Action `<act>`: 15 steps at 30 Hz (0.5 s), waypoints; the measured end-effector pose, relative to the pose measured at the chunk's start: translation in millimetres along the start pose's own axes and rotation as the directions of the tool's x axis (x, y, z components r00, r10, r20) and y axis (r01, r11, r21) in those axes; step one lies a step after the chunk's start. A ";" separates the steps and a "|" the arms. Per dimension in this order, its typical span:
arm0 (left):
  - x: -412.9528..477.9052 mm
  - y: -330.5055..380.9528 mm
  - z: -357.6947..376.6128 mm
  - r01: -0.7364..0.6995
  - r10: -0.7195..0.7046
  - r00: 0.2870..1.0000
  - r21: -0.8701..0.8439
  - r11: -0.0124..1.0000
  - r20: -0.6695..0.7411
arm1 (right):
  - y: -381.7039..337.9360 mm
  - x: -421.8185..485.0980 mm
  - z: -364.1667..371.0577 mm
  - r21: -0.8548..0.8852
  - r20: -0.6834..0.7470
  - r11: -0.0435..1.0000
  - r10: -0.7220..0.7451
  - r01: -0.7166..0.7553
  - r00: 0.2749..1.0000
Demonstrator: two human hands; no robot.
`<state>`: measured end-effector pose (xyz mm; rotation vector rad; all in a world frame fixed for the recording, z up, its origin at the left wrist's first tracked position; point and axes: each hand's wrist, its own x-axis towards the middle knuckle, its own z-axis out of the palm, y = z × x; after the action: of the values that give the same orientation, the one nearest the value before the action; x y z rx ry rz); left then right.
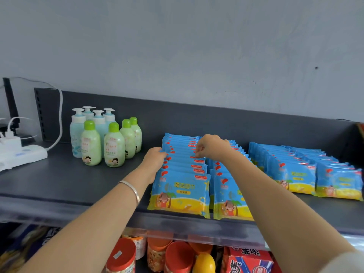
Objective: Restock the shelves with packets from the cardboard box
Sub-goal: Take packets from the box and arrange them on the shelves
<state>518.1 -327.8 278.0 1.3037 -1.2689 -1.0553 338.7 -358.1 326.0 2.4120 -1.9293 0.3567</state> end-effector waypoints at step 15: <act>30.0 23.4 -3.3 -0.011 0.018 0.999 0.163 0.987 -0.039 | 22.0 17.1 -5.1 0.127 0.076 0.991 0.020 -0.030 0.997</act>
<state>520.5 -356.4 303.1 1.4292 -1.3546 -0.9261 320.1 -378.6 331.8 2.5162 -2.0284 0.4094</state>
